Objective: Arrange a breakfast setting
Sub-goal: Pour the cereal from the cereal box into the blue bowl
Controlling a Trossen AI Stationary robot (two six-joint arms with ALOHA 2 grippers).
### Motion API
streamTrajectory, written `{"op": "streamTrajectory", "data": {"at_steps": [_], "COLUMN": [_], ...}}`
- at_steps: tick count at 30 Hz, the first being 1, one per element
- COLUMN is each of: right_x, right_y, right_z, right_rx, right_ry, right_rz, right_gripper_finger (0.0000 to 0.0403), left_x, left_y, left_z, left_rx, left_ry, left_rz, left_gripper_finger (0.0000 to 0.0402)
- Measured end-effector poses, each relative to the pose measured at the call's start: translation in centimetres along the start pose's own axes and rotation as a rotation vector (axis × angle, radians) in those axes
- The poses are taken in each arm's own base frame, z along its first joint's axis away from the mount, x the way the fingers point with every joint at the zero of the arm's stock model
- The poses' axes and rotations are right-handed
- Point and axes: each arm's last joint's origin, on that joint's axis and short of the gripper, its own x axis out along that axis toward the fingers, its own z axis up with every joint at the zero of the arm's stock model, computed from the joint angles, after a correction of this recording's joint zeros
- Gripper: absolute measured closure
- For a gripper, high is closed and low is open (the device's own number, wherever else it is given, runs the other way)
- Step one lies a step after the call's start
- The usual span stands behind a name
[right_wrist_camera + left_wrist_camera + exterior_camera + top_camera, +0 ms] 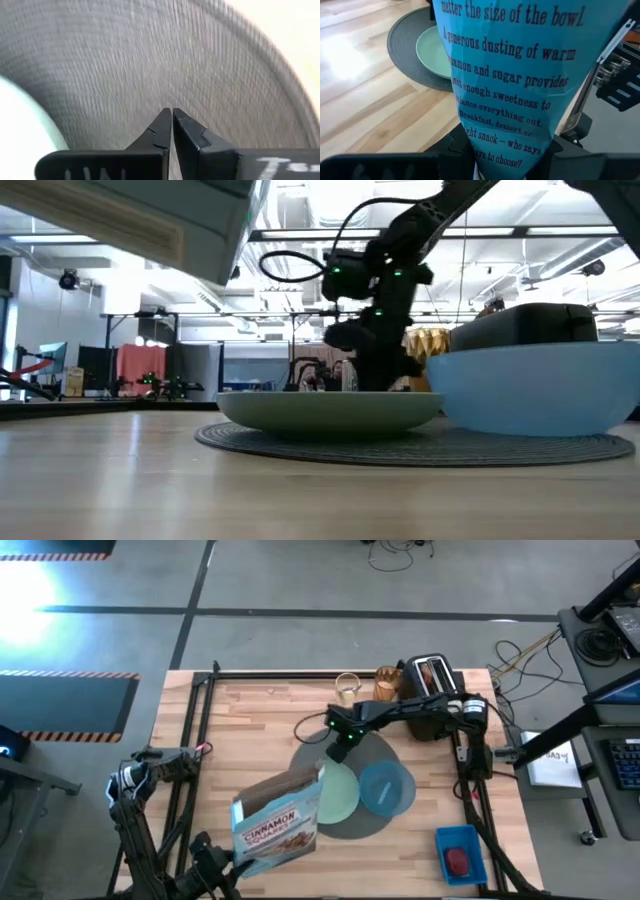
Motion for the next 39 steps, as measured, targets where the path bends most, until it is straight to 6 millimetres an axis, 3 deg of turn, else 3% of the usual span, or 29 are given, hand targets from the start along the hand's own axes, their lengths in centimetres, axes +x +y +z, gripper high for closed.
{"op": "streamTrajectory", "data": {"at_steps": [7, 10, 12, 17, 23, 28, 32, 39], "right_x": [1.1, -0.1, -2.0, -6.9, -8.6, -6.9, -4.5, -0.3], "right_y": [-0.1, 0.6, 1.6, 4.2, 8.1, 10.9, 12.2, 12.6], "right_z": [2.9, 3.2, 3.3, 1.2, -3.7, -6.1, -6.3, -5.9], "right_rx": [-0.028, -0.073, -0.096, -0.121, -0.147, -0.167, -0.182, -0.189], "right_ry": [0.024, 0.021, -0.014, -0.058, -0.020, -0.019, 0.012, 0.094], "right_rz": [-0.023, -0.084, -0.098, -0.062, -0.025, 0.000, 0.036, 0.014], "right_gripper_finger": [0.0394, 0.0394, 0.0394, 0.0394, 0.0394, 0.0394, 0.0394, 0.0394], "left_x": [0.2, 0.1, 0.1, 0.0, -0.4, -1.0, -1.6, -2.7], "left_y": [-0.3, -0.4, -0.3, -0.3, -0.2, -0.1, 0.0, -0.4], "left_z": [-0.5, -0.6, -0.6, -0.7, -1.0, -1.3, -1.8, -2.6], "left_rx": [-0.017, -0.018, -0.017, -0.017, -0.010, 0.007, 0.004, -0.021], "left_ry": [0.011, 0.012, 0.012, 0.012, 0.017, 0.021, 0.030, 0.022], "left_rz": [-0.009, -0.013, -0.015, -0.018, -0.027, -0.043, -0.068, -0.157], "left_gripper_finger": [0.0303, 0.0303, 0.0303, 0.0303, 0.0303, 0.0303, 0.0303, 0.0304]}}
